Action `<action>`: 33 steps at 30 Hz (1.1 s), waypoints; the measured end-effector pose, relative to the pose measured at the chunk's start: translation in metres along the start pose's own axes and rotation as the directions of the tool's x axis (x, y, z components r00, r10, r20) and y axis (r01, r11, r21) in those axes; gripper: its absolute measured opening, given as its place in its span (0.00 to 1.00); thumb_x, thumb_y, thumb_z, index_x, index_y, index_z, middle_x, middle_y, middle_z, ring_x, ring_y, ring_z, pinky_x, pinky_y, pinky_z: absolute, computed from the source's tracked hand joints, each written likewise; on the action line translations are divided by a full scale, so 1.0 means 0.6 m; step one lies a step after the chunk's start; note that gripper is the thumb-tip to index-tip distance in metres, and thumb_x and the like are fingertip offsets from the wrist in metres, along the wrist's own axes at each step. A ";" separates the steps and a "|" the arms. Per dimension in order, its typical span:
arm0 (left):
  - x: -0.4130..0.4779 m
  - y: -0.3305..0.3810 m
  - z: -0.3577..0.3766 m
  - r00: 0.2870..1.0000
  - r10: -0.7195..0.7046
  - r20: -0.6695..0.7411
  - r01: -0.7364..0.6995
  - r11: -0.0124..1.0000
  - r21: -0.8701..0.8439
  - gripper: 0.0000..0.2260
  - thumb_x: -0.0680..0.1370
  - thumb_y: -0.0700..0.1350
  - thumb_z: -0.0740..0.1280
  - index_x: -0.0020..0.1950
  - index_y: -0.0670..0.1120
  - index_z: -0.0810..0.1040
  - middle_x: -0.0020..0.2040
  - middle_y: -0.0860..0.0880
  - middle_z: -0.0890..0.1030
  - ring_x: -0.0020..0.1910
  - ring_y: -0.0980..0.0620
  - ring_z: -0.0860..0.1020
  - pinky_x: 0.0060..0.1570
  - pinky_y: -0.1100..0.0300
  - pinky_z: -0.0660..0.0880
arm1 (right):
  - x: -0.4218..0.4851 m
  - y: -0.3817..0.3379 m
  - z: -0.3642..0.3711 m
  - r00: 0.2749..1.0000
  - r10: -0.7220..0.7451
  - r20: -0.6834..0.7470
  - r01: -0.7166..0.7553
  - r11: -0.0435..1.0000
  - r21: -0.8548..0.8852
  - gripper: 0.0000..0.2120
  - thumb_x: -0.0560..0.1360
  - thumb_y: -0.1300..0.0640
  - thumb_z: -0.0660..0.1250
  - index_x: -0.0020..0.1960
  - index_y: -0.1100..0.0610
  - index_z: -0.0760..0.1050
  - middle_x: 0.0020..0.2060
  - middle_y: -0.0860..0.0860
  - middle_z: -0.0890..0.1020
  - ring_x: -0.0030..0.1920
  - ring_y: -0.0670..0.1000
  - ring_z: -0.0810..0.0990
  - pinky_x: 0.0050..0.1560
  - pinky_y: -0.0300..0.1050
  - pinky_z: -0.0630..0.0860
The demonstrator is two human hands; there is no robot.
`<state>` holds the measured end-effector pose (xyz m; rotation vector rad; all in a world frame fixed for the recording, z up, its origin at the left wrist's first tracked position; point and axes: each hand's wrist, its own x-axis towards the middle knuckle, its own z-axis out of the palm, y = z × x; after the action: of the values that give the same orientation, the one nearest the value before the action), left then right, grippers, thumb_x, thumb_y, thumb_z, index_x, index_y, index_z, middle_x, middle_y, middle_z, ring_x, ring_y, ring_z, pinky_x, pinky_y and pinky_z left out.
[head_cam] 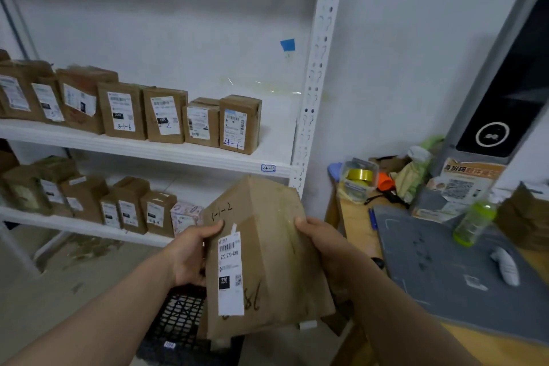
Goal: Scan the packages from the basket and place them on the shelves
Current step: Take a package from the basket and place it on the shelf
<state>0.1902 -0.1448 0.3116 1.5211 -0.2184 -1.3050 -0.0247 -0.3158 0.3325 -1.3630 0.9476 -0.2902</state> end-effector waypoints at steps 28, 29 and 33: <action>0.028 0.016 0.033 0.948 0.160 0.274 -0.135 0.985 -0.110 0.31 0.65 0.49 0.81 0.65 0.41 0.79 0.58 0.36 0.83 0.49 0.38 0.84 0.49 0.45 0.82 | 0.031 0.029 -0.027 0.988 0.129 0.085 -0.143 0.974 0.174 0.57 0.51 0.13 0.64 0.71 0.46 0.72 0.66 0.59 0.78 0.64 0.66 0.77 0.62 0.73 0.73; 0.030 0.016 0.039 0.956 0.154 0.249 -0.135 0.987 -0.090 0.27 0.70 0.49 0.78 0.66 0.41 0.79 0.58 0.36 0.83 0.49 0.38 0.84 0.52 0.44 0.81 | 0.032 0.031 -0.029 0.987 0.144 0.074 -0.155 0.973 0.169 0.57 0.51 0.13 0.64 0.71 0.47 0.73 0.66 0.59 0.78 0.64 0.67 0.77 0.62 0.73 0.72; 0.043 0.016 0.070 0.975 0.082 0.209 -0.087 0.996 0.014 0.20 0.74 0.50 0.73 0.63 0.41 0.82 0.58 0.36 0.83 0.55 0.36 0.81 0.62 0.37 0.74 | 0.043 0.062 -0.042 0.984 0.176 -0.001 -0.171 0.955 0.241 0.53 0.54 0.14 0.64 0.70 0.44 0.75 0.67 0.59 0.77 0.66 0.68 0.75 0.63 0.77 0.69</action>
<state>0.1710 -0.1914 0.3110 1.3789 -0.4294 -1.3971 -0.0394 -0.3418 0.2905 -1.0494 1.0095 -0.2772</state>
